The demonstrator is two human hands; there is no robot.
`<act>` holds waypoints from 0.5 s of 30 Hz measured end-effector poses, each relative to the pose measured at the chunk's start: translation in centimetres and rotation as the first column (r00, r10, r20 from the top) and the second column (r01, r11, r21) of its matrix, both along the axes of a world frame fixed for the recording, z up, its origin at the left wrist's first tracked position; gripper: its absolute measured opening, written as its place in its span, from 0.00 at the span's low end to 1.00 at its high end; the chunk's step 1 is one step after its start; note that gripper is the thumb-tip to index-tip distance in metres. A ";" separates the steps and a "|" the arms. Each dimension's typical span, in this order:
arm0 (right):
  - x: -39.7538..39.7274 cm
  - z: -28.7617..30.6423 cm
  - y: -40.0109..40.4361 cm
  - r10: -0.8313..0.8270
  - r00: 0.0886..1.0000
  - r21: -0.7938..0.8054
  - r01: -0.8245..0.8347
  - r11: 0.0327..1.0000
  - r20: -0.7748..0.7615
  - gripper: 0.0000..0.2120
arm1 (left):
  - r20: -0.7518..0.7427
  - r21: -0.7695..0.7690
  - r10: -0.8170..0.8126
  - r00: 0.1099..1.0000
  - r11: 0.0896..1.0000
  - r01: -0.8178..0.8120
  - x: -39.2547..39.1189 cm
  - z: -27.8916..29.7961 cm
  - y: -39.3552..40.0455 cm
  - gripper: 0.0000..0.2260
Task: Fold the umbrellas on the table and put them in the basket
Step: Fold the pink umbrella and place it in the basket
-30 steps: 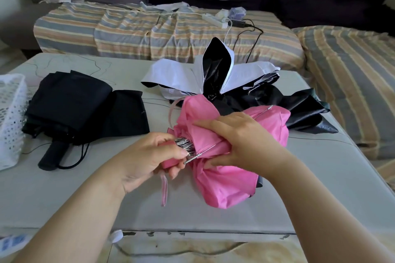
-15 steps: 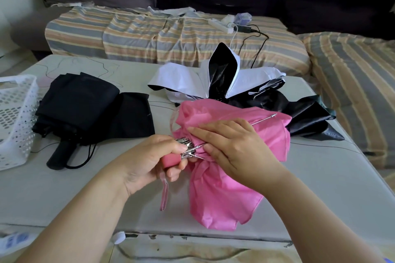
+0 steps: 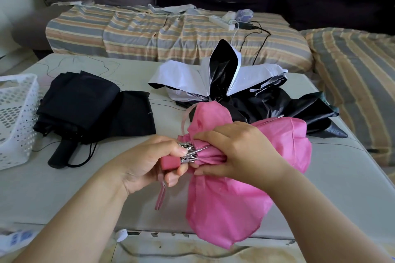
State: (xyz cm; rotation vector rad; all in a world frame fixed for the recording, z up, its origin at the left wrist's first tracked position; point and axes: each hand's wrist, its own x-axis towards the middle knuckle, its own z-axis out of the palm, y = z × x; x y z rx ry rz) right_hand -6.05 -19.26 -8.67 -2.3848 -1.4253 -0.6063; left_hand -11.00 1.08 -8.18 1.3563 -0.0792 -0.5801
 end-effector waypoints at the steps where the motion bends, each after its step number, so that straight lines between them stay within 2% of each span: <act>1: -0.1 0.3 -0.1 0.008 0.999 0.007 -0.008 1.000 -0.041 0.29 | -0.007 -0.007 0.003 1.000 1.000 -0.003 0.0 0.0 0.0 0.10; 3: -0.2 0.6 -0.4 0.025 0.993 0.029 -0.022 0.999 -0.117 0.28 | -0.026 -0.022 0.017 1.000 1.000 -0.018 0.1 -0.1 -0.1 0.10; 5: -0.4 0.6 -0.5 0.019 0.992 0.033 -0.015 0.999 -0.127 0.25 | -0.032 -0.032 0.021 0.999 0.999 -0.022 0.1 -0.1 -0.2 0.08; 8: -0.5 0.1 -0.4 -0.046 0.999 0.045 0.047 0.998 -0.024 0.24 | -0.084 -0.049 0.075 0.994 0.996 -0.079 0.3 -0.1 -0.3 0.08; 11: -0.8 -0.1 0.0 -0.100 0.990 0.111 0.089 0.990 0.097 0.17 | -0.174 -0.073 0.142 0.974 0.985 -0.157 0.6 -0.2 -0.5 0.09; 15: -0.5 -0.7 0.3 -0.061 0.985 0.125 0.041 0.991 0.164 0.10 | -0.213 -0.058 0.170 0.962 0.981 -0.186 1.1 -0.6 -0.4 0.11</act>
